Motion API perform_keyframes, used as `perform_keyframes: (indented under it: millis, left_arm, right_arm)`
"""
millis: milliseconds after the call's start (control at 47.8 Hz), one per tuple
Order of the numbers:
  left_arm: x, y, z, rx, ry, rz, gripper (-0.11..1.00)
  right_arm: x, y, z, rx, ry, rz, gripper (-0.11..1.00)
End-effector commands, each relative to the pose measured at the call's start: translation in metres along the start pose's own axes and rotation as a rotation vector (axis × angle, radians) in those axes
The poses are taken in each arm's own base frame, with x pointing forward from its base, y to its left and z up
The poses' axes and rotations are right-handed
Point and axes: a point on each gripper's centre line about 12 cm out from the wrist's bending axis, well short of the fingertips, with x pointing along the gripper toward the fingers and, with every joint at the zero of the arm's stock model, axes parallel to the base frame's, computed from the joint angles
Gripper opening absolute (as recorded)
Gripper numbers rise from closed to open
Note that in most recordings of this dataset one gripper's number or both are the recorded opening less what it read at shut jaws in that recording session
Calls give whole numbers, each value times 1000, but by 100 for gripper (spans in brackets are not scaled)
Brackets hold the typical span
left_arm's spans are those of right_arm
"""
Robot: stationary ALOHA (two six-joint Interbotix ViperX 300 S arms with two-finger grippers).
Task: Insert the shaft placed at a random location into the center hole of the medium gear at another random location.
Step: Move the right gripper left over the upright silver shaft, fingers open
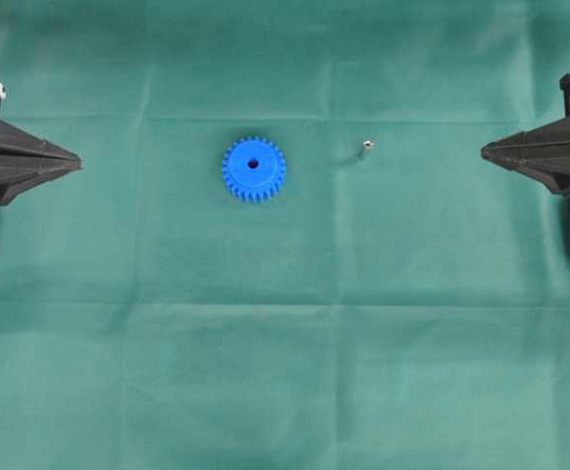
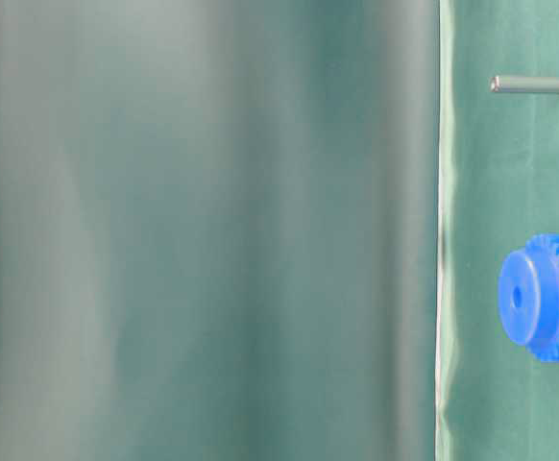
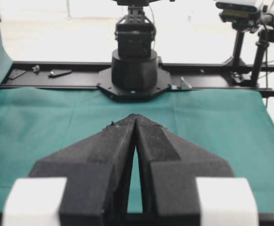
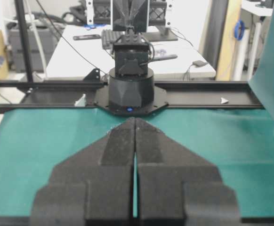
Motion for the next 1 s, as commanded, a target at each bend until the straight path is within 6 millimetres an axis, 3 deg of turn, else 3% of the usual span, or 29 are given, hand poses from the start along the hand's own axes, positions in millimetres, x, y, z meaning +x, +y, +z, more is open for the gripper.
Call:
perform_keyframes:
  millis: [0, 293, 481, 586, 774, 836, 983]
  left_arm:
    - [5, -3, 12, 0, -21, -15, 0]
    - [5, -5, 10, 2, -5, -27, 0]
    - [5, -5, 11, 4, -8, -27, 0]
    - [5, -5, 11, 4, -6, -28, 0]
    - [5, -5, 10, 4, -2, -28, 0]
    - [5, -5, 10, 4, -2, -28, 0]
    - [5, -5, 9, 4, 3, -28, 0]
  right_arm:
    - [3, -1, 1, -6, 5, -4, 1]
    - [8, -3, -8, -21, 45, -11, 1]
    - [17, -13, -29, -18, 128, -56, 3]
    - [25, -20, -43, -16, 164, -85, 21]
    - [43, -31, -74, -21, 239, -122, 77]
    - [48, -36, -86, -18, 268, -137, 91]
    - [56, -47, -115, -2, 328, -175, 85]
